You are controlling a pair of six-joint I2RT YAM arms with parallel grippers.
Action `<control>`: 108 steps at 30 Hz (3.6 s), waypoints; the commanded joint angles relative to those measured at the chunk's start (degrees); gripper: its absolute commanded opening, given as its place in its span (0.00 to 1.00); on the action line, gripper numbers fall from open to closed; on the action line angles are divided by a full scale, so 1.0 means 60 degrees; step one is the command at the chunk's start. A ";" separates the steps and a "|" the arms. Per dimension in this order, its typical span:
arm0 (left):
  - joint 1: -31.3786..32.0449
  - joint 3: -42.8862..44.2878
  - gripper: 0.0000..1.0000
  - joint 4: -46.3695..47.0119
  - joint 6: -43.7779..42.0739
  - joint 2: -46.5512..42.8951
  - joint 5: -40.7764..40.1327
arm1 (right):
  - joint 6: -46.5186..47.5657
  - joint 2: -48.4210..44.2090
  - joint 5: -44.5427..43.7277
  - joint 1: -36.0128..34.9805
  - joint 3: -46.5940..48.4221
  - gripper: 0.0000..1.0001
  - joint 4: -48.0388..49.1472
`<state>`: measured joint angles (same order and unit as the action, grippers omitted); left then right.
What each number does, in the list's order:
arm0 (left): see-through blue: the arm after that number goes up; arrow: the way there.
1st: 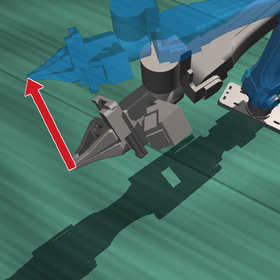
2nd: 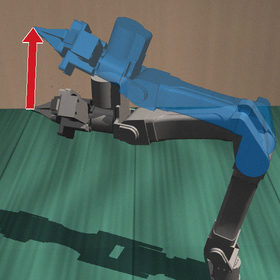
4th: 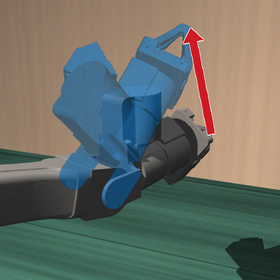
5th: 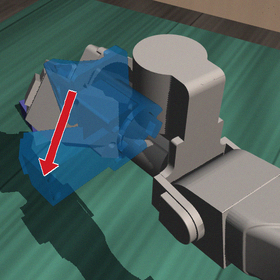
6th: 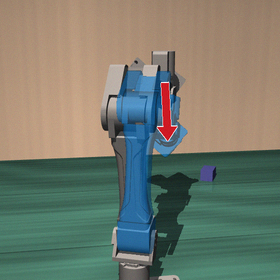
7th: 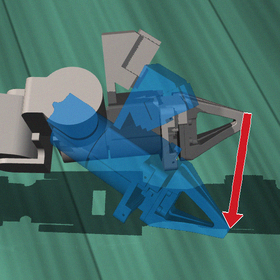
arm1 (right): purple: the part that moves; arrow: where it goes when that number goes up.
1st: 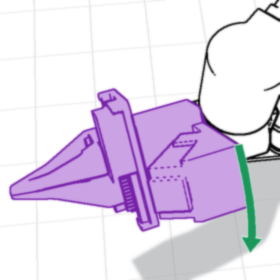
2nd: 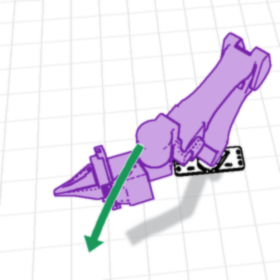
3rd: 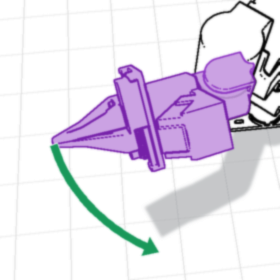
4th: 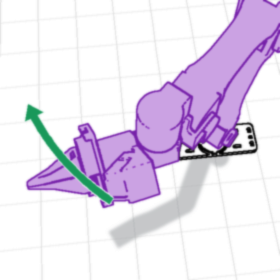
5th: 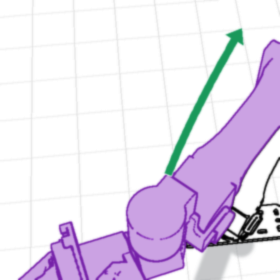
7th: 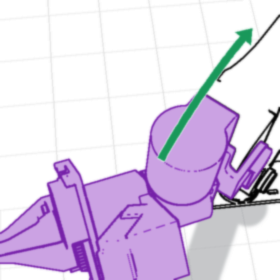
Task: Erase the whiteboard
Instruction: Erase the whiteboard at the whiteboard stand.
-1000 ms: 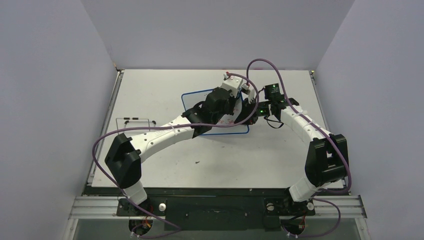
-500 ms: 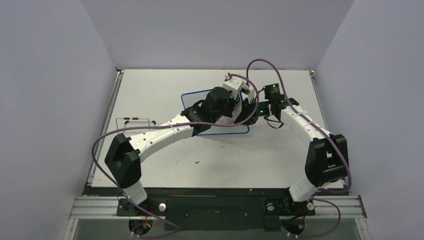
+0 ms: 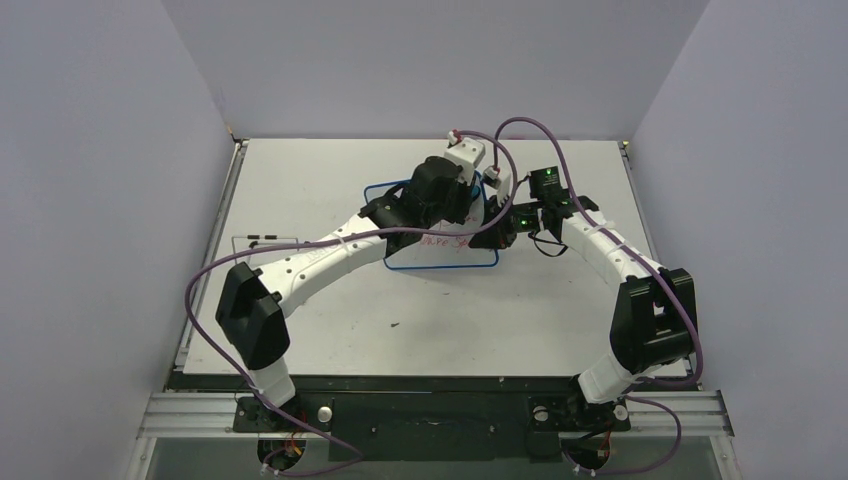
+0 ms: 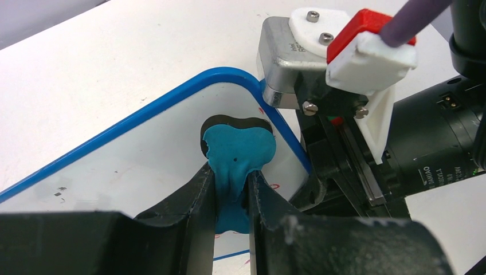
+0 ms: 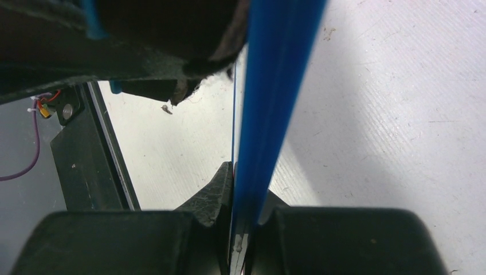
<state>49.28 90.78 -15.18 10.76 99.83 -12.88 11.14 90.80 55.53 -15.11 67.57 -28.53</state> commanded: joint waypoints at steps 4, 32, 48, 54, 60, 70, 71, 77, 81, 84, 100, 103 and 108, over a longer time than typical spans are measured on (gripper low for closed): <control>-0.0229 0.0769 0.00 0.0584 0.0147 0.0293 -0.0075 | 0.0869 -0.0138 -0.0026 -0.0289 0.0148 0.00 -0.0046; -0.0425 0.0276 0.00 0.1817 0.1776 -0.0197 -0.0566 | 0.0872 -0.0025 -0.0026 -0.0294 0.0152 0.00 -0.0063; 0.0825 0.1141 0.00 -0.0184 0.0980 0.0647 -0.2305 | 0.0927 -0.0022 0.0036 -0.0275 0.0167 0.00 -0.0106; 0.1090 0.1810 0.00 -0.1199 0.0690 0.1128 -0.2672 | 0.0927 -0.0066 0.0059 -0.0271 0.0183 0.00 -0.0109; 0.1082 0.0796 0.00 -0.0848 0.1071 0.0753 -0.2057 | 0.0927 -0.0075 0.0094 -0.0275 0.0179 0.00 -0.0118; 0.0829 -0.0837 0.00 0.0256 0.1665 0.0054 -0.0502 | 0.0942 -0.0116 0.0133 -0.0277 0.0170 0.00 -0.0122; 0.0812 -0.0887 0.00 0.0280 0.1671 0.0013 -0.0525 | 0.0942 -0.0126 0.0153 -0.0278 0.0165 0.00 -0.0122; 0.0360 -0.1203 0.00 0.0451 0.1609 -0.0384 -0.1273 | 0.0945 -0.0149 0.0164 -0.0273 0.0166 0.00 -0.0120; -0.0265 -0.1562 0.00 0.0673 0.1485 -0.0744 -0.1916 | 0.0940 -0.0185 0.0175 -0.0259 0.0169 0.00 -0.0116; -0.0622 -0.1881 0.00 0.0975 0.1353 -0.1087 -0.2269 | 0.0949 -0.0165 0.0178 -0.0259 0.0173 0.00 -0.0120; -0.3861 -0.9795 0.00 0.5751 0.2649 -0.6146 0.2255 | 0.1362 -0.0477 -0.0143 0.0031 0.0009 0.00 -0.0732; -0.4439 -1.0844 0.00 0.7112 0.2799 -0.6308 0.2452 | 0.1280 -0.0720 -0.0191 0.0065 -0.0218 0.00 -0.0757; -0.4663 -1.1550 0.00 0.9562 0.2770 -0.5237 0.2266 | 0.0395 -0.0787 0.0258 0.0318 -0.0334 0.00 -0.0387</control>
<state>21.98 22.06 23.18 26.39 64.66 -1.15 16.67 88.47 56.38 -14.46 66.43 -31.42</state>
